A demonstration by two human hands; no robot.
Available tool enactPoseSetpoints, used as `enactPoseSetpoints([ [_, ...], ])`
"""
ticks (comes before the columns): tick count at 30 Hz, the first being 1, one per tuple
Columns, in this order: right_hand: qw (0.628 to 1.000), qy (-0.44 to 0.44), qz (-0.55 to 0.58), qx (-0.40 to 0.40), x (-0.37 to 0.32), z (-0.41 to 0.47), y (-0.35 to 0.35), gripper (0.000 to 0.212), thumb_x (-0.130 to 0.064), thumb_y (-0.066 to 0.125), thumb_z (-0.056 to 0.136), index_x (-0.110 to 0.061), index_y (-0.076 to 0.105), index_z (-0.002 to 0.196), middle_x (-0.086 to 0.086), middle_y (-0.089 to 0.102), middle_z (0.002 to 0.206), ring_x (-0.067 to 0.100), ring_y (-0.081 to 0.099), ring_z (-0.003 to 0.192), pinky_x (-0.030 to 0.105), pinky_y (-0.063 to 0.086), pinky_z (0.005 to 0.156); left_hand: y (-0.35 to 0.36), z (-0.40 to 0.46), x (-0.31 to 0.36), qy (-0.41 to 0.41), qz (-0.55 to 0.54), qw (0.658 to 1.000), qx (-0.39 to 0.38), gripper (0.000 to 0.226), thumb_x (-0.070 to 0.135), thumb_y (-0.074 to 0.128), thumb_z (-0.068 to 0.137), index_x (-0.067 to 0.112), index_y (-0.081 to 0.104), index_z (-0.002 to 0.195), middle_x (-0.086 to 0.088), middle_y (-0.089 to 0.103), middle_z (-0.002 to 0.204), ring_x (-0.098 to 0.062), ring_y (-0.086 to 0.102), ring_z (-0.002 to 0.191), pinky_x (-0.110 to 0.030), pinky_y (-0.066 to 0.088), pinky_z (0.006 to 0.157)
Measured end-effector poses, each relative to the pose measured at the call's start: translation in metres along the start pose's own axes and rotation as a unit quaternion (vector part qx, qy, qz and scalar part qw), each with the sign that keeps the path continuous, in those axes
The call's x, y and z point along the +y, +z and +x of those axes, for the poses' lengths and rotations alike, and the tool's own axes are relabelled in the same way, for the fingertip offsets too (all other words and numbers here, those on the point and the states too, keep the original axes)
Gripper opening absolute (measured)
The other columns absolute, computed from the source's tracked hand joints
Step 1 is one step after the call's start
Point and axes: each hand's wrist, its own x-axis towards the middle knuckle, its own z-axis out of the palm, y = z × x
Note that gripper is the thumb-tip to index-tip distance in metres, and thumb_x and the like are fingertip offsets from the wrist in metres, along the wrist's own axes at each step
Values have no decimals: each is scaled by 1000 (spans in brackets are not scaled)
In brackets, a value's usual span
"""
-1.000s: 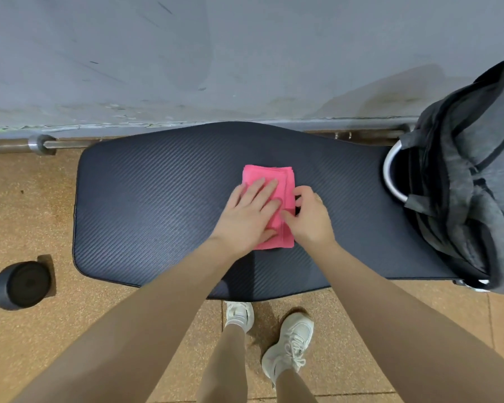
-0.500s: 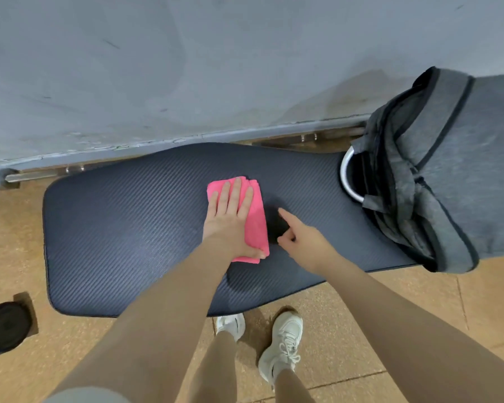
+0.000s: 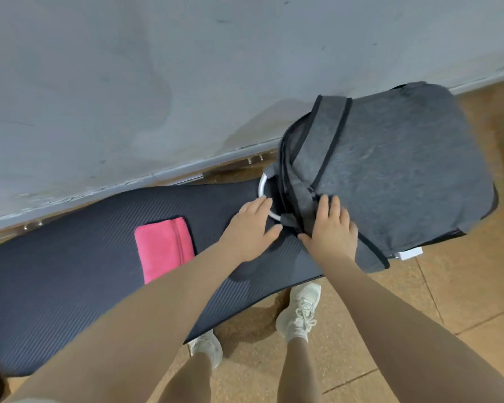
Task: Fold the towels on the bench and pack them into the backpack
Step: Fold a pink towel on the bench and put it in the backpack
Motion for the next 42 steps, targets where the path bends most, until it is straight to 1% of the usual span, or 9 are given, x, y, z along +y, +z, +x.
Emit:
enactPoseSetpoints([
  [4,994,-28,103,27,16,15,-14,39,-17,43,95,-9,35,132,13,45,136,32,44,124,40,40,95,0,18,38,-62,-167,983,38,50,19,40,98,14,24,144,-5,26,151,-20,37,130,-22,29,98],
  [8,959,-60,276,9,59,21,-65,29,-9,43,91,-8,49,119,6,58,71,32,57,82,40,36,101,1,32,82,-128,-352,926,55,51,22,37,99,22,18,146,4,39,142,-16,40,128,-24,31,104],
  [12,881,-83,462,-63,114,19,-113,25,1,47,87,-13,60,103,5,64,90,20,58,89,31,45,81,-5,57,159,-94,-547,823,122,55,28,39,98,30,13,147,11,39,140,-9,38,129,-25,30,109],
  [19,674,-19,723,-150,195,39,-126,31,10,42,85,-5,63,102,16,65,98,28,61,94,43,48,89,-5,134,232,47,-147,959,239,64,38,33,95,14,5,147,-4,-3,157,-19,-6,144,-34,-3,117],
  [25,965,-10,256,49,212,64,-68,44,-19,55,85,-18,45,128,2,61,103,23,53,106,33,25,95,25,177,208,30,162,979,121,77,47,43,91,19,2,149,0,-14,156,-23,-13,143,-37,-7,115],
  [30,962,-135,58,231,197,81,-31,60,-14,55,80,-14,36,138,16,45,141,33,37,129,48,30,107,43,192,194,1,199,976,91,85,38,50,89,9,-5,147,-3,-8,157,-21,-11,144,-34,-9,115],
  [34,935,-333,62,109,192,95,-33,59,-13,25,81,-3,40,138,14,41,145,29,42,132,42,45,102,24,192,177,58,18,996,71,72,5,45,90,10,2,147,-5,0,157,-19,-8,144,-27,-8,113],
  [37,938,-332,96,10,199,101,-38,79,-51,12,81,-8,13,148,7,9,158,21,13,145,38,19,118,5,181,162,114,-69,991,31,67,0,51,88,7,16,144,-6,2,156,-12,-4,142,-15,-8,110],
  [42,975,-213,60,0,175,91,-41,120,-86,0,57,-9,-5,148,4,-7,158,15,-4,146,37,-5,117,9,170,140,142,224,964,-7,100,61,50,81,13,-9,146,5,-27,145,-7,-24,134,-28,-13,113],
])
